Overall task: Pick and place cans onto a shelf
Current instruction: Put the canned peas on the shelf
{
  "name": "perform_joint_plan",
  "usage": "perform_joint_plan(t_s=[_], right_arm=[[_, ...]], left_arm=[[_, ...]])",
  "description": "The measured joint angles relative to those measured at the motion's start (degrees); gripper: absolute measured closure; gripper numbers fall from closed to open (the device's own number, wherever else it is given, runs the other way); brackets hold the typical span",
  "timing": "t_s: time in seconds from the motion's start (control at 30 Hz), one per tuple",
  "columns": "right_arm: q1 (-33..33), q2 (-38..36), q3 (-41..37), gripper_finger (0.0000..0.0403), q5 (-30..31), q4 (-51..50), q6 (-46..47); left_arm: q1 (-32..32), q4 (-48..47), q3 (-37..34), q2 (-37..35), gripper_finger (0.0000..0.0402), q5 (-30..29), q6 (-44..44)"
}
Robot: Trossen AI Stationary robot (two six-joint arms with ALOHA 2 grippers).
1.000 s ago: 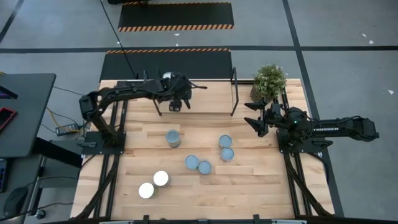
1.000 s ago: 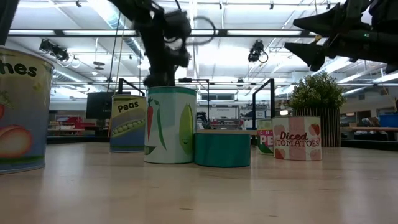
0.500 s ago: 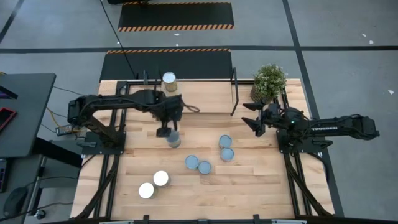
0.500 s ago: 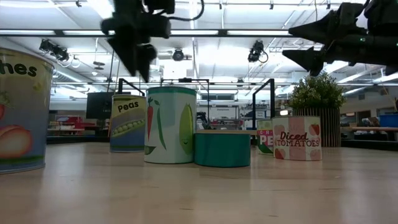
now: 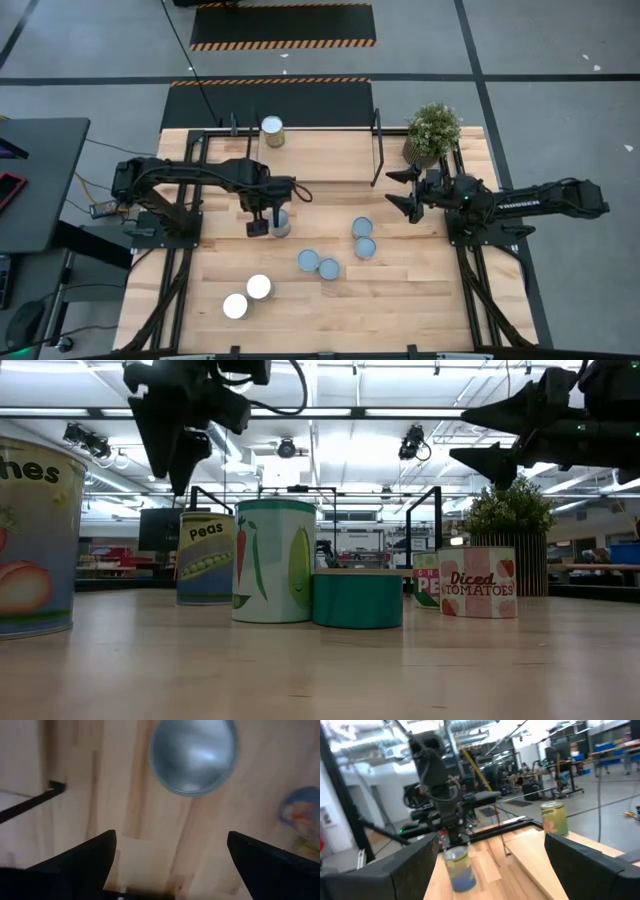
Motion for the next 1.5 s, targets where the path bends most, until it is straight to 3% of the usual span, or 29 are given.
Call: perform_joint_plan(t_s=[0.23,0.5,0.83,1.2,1.37,1.5], right_arm=[[5.7,8.8,6.0,0.0030,7.1,-2.7,-4.2],[8.7,28.0,18.7,0.0030,8.0,-2.8,-10.7],[8.7,51.6,39.7,0.0030,5.0,-9.3,-16.1],[6.6,65.0,60.1,0.0007,-3.8,-24.6,-18.4],[6.8,69.4,65.9,0.0004,-4.8,-32.1,-19.8],[6.7,72.4,68.2,0.0004,-5.0,-32.5,-20.3]], left_arm=[[-4.5,5.7,-2.3,-3.2,0.0015,-5.8,-1.7],[-7.9,19.7,-19.8,-10.2,0.0015,-4.6,-5.7],[-9.2,33.4,-33.9,-21.0,0.0015,-7.5,-9.2],[-11.2,45.6,-44.4,-28.2,0.0015,-11.1,-10.8],[-12.7,49.8,-48.3,-29.2,0.0015,-11.6,-12.7],[-13.9,53.8,-50.7,-29.9,0.0015,-13.7,-14.8]])
